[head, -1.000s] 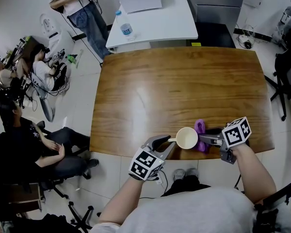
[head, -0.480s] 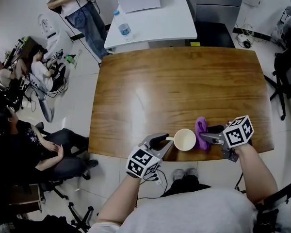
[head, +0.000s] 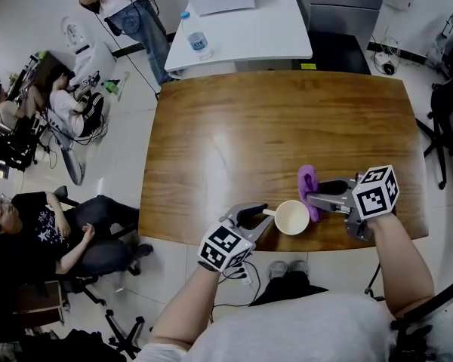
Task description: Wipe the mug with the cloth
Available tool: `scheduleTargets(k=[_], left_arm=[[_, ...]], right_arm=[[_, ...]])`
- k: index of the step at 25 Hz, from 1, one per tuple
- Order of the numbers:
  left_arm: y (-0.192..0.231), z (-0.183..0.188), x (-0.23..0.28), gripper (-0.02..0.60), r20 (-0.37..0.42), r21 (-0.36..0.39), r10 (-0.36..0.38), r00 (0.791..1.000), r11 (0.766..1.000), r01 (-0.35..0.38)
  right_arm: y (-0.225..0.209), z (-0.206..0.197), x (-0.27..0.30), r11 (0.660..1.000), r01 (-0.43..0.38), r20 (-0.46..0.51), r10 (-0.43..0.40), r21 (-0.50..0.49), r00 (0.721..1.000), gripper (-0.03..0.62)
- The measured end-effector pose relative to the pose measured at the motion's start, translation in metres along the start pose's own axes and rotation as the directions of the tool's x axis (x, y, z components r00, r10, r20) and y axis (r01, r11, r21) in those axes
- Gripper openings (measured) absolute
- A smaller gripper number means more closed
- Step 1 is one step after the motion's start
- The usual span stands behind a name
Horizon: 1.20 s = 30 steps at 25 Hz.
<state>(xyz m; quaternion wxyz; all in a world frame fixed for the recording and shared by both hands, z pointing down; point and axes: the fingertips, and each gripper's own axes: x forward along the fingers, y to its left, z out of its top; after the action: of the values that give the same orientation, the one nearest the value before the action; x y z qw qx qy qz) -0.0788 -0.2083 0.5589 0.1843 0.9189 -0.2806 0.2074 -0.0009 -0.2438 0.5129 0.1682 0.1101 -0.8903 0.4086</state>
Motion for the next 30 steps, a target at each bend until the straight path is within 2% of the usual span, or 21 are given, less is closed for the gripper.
scheduleTargets(k=[5,11,17,19,22,25,30], left_arm=[[0.005,0.000,0.004,0.070,-0.007,0.006,-0.008,1.000,1.000,0.008],[0.006,0.004,0.014,0.038,-0.037,0.018,-0.016,0.999,1.000,0.016],[0.006,0.004,0.015,0.035,-0.042,0.007,-0.012,0.999,1.000,0.013],[0.006,0.004,0.014,0.035,-0.044,0.011,-0.013,0.999,1.000,0.013],[0.004,0.004,0.015,0.035,-0.047,0.015,-0.013,0.999,1.000,0.013],[0.003,0.005,0.019,0.035,-0.051,0.015,-0.013,0.999,1.000,0.014],[0.006,0.004,0.019,0.035,-0.048,0.013,-0.014,0.999,1.000,0.015]], right_arm=[[-0.009,-0.019,0.012,0.995,-0.033,-0.012,0.034,0.098,0.999,0.118],[-0.027,-0.050,0.022,0.997,0.044,-0.134,-0.035,0.063,0.990,0.118],[-0.036,-0.060,0.024,0.996,0.066,-0.164,-0.056,0.059,0.985,0.118],[-0.035,-0.052,0.021,0.996,0.066,-0.136,-0.058,0.054,0.989,0.118],[-0.029,-0.024,0.014,0.997,0.046,-0.022,-0.045,0.061,0.999,0.118],[-0.022,0.006,0.013,0.999,0.022,0.080,-0.026,0.045,0.996,0.118],[-0.005,0.028,0.030,0.998,-0.048,0.135,0.042,0.039,0.990,0.118]])
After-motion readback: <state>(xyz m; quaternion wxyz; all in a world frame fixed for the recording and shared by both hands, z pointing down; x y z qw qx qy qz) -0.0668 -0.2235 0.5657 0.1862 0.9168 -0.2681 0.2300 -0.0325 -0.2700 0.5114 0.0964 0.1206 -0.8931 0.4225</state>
